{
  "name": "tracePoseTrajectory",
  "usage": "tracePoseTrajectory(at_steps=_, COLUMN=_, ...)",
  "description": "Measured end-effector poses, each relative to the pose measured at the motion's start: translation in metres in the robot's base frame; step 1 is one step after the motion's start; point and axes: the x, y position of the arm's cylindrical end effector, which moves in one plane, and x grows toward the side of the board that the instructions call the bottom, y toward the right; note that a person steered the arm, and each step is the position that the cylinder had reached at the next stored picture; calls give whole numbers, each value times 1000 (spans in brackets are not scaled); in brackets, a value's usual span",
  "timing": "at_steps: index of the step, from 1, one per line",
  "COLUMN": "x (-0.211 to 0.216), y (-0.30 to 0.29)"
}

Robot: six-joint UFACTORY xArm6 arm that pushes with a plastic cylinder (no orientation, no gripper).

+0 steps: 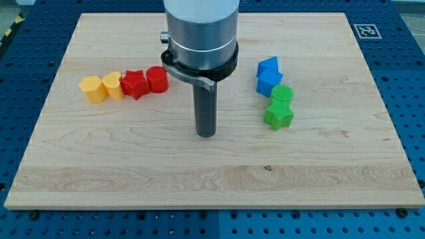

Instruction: Move the red circle to the top of the red star

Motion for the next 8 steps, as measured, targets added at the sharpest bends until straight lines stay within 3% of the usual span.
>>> tracePoseTrajectory(at_steps=3, x=-54, y=-43)
tracePoseTrajectory(at_steps=8, x=-63, y=-47)
